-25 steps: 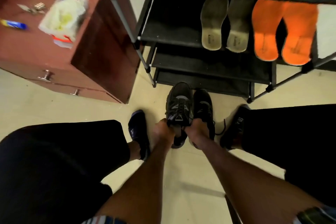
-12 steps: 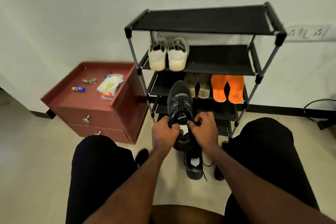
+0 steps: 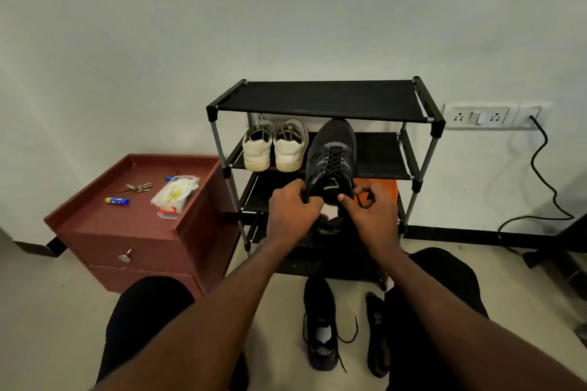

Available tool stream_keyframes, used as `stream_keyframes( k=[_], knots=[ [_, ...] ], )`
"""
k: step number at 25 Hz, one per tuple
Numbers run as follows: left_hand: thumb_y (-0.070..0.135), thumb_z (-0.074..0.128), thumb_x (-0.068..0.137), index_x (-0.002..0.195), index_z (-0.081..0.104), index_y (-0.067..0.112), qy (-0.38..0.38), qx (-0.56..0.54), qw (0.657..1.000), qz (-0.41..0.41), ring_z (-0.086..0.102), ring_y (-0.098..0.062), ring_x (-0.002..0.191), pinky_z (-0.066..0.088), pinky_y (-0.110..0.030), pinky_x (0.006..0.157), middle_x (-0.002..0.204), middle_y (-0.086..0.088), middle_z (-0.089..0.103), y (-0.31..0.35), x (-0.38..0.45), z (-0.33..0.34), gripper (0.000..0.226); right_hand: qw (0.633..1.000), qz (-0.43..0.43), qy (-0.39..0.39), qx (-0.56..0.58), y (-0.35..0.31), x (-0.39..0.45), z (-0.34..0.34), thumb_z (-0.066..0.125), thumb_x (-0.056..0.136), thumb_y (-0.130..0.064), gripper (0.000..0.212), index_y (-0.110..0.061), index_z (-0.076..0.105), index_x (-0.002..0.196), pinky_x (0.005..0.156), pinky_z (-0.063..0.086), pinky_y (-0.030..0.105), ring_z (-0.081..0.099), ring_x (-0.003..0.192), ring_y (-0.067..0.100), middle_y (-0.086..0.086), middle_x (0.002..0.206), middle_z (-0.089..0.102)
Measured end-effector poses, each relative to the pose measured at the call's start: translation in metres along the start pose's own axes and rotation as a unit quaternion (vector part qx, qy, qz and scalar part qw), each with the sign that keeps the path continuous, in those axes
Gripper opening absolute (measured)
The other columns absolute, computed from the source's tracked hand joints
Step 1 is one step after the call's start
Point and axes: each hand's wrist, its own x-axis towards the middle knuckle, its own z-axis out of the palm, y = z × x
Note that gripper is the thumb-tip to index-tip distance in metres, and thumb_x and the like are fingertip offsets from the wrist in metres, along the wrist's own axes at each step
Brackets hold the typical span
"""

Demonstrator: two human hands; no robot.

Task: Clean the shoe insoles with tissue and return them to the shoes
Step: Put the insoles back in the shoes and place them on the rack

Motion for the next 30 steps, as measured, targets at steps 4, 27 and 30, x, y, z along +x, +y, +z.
stream_keyframes(
  k=[4,27,30],
  knots=[
    [0.033,0.072,0.078,0.071,0.062,0.016,0.009,0.003,1.0,-0.004,0.061,-0.015,0.059,0.047,-0.032,0.054,0.061,0.002,0.063,0.003,0.045,0.016,0.021,0.999,0.003,0.018,0.035,0.001,0.045,0.013,0.085,0.082,-0.021,0.038,-0.019,0.067,0.115,0.079,0.054,0.015,0.067,0.093,-0.002,-0.013,0.103,0.07],
    [0.027,0.063,0.102,0.108,0.077,0.033,-0.035,-0.093,0.994,0.052,0.073,-0.003,0.095,0.061,-0.042,0.086,0.096,0.018,0.077,-0.056,0.2,0.086,0.016,0.964,0.139,0.01,0.227,0.069,0.177,0.075,0.06,0.104,-0.027,0.031,0.001,0.067,0.093,0.07,0.055,0.039,0.063,0.073,0.023,0.017,0.078,0.067],
    [0.019,0.068,0.099,0.095,0.074,0.026,-0.029,-0.102,0.993,0.058,0.069,-0.001,0.082,0.057,-0.029,0.076,0.084,0.016,0.073,-0.048,0.198,0.086,0.01,0.979,0.128,0.011,0.16,0.072,0.18,0.072,0.06,0.104,-0.023,0.022,-0.006,0.067,0.091,0.073,0.053,0.041,0.061,0.07,0.016,0.013,0.077,0.068]
  ],
)
